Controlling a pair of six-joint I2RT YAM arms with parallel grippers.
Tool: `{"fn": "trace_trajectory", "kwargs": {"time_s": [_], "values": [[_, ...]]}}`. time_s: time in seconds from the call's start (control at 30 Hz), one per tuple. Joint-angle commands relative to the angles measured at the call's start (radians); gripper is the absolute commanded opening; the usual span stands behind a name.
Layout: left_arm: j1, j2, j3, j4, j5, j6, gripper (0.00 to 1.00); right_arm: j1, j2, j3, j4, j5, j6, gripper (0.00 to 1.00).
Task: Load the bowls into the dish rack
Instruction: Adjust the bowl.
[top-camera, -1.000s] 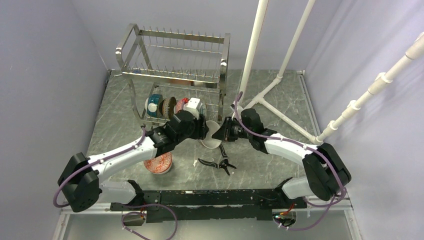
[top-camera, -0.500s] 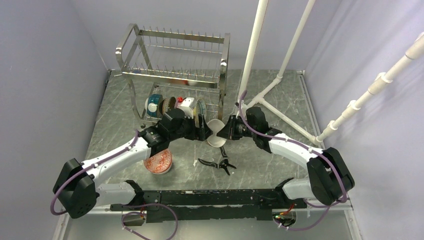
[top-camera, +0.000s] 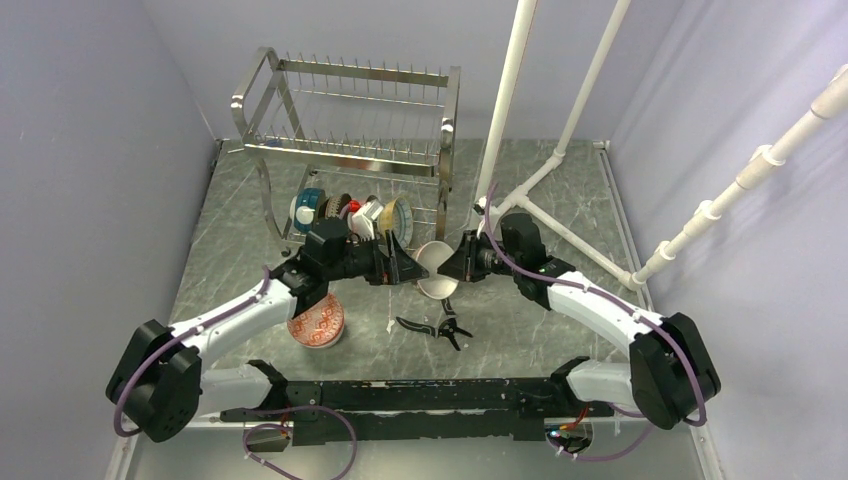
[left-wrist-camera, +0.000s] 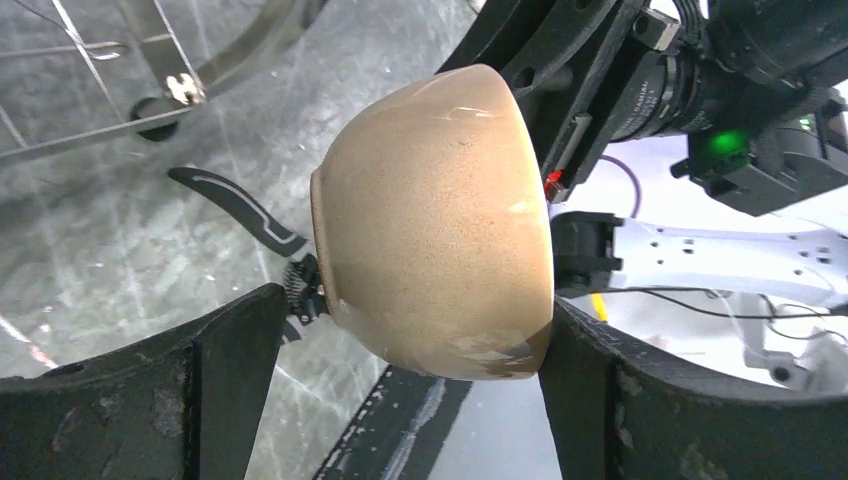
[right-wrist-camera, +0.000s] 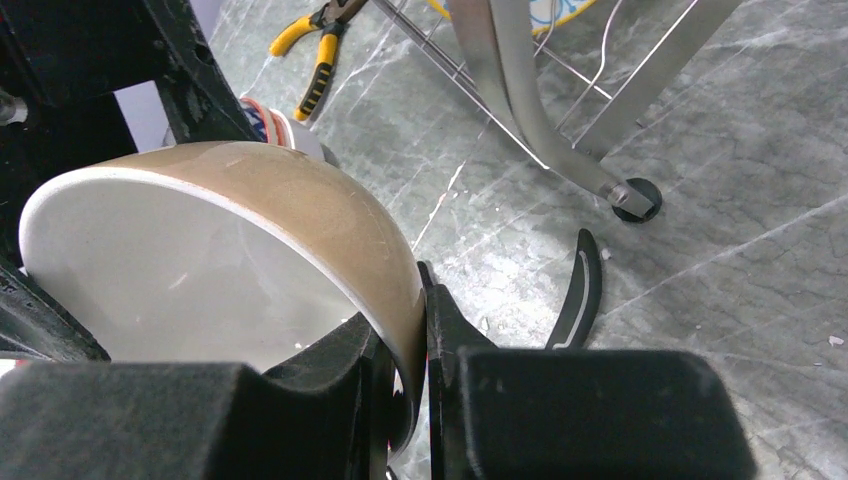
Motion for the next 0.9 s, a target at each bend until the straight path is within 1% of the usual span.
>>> {"fn": "trace_trajectory", "kwargs": {"time_s": [0.0,0.17,0.27,0.4,0.53,0.7,0.8,0.87], "values": [[0.020,-0.002,-0.032,0.145,0.148,-0.094,0.94,-0.006,-0.053,0.047,0.038,-0.061,-0.008,0.00],[0.023,-0.006,-0.061,0.249,0.188,-0.146,0.94,-0.006,-0.058,0.051,0.039,-0.085,0.004,0.00],[0.023,0.019,-0.071,0.314,0.204,-0.181,0.94,-0.005,-0.065,0.052,0.041,-0.087,0.013,0.00],[0.020,0.047,-0.080,0.359,0.210,-0.208,0.94,-0.007,-0.065,0.072,0.006,-0.073,0.006,0.00],[0.012,0.054,-0.064,0.293,0.200,-0.191,0.94,-0.006,-0.065,0.089,-0.024,-0.058,-0.006,0.00],[0.012,0.049,-0.030,0.133,0.161,-0.157,0.94,-0.006,-0.073,0.098,-0.035,-0.031,-0.010,0.00],[0.012,0.049,-0.024,0.115,0.164,-0.163,0.92,-0.006,-0.073,0.107,-0.056,-0.015,-0.026,0.00],[0.011,0.054,-0.033,0.163,0.180,-0.194,0.88,-0.005,-0.074,0.112,-0.068,-0.007,-0.035,0.00]]}}
